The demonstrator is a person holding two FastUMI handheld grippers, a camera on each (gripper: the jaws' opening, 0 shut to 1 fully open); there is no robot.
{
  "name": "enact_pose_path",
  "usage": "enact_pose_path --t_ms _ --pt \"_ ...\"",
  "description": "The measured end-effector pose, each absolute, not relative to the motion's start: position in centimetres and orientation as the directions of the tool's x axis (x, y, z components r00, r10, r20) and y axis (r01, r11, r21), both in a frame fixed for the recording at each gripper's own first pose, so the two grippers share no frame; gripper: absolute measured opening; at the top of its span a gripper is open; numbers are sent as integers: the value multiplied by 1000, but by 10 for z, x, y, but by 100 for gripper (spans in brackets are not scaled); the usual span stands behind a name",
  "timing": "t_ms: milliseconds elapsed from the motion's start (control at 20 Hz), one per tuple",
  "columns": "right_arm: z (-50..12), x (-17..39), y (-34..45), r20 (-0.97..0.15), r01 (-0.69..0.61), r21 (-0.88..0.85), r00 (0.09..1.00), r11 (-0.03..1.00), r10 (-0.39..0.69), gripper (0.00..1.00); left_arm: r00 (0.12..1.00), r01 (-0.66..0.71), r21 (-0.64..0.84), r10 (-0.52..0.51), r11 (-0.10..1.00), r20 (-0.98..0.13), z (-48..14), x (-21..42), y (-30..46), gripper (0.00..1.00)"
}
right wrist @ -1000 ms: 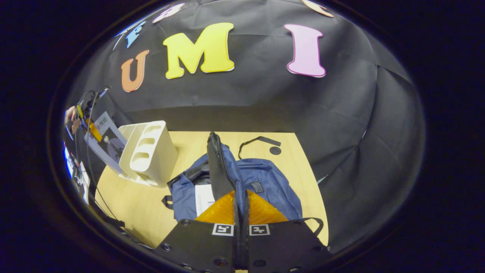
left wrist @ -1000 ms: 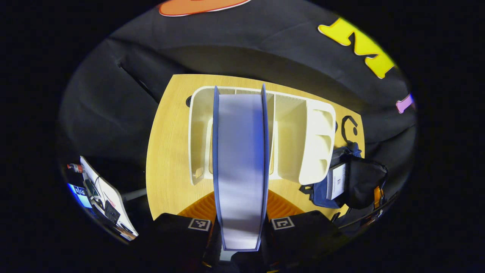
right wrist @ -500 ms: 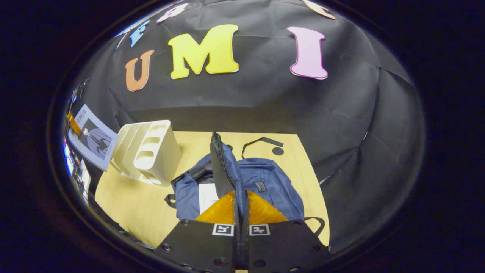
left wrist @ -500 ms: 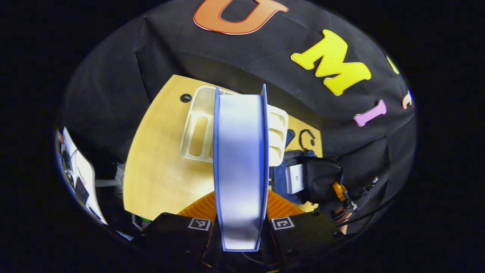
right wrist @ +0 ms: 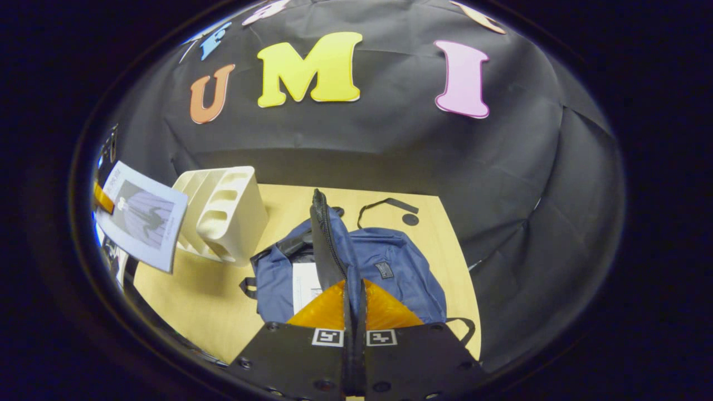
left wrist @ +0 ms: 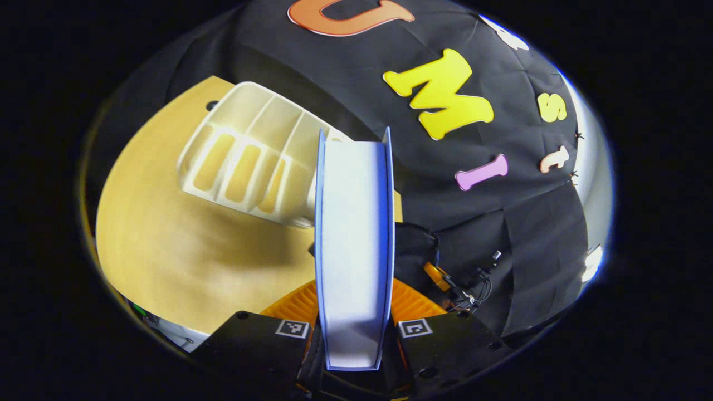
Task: Open the schoolbag, grab two books from the bookshelf and put them into the schoolbag.
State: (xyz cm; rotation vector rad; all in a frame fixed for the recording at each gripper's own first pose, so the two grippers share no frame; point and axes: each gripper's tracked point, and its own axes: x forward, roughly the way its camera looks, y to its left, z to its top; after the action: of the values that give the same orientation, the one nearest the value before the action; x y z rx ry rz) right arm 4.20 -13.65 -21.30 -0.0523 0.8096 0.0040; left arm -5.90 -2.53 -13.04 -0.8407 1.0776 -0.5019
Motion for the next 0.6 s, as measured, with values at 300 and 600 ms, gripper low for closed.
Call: enact_pose_path --t_ms 300,600 --pt "-207 43 -143 -717 -12 -54 697 998 -30 0 362 -36 -854 -790 519 -495 -178 -77 -119 44" --pt "-200 40 -151 -712 3 -46 701 999 -35 0 342 -17 -872 -817 488 -464 -216 -65 -207 44"
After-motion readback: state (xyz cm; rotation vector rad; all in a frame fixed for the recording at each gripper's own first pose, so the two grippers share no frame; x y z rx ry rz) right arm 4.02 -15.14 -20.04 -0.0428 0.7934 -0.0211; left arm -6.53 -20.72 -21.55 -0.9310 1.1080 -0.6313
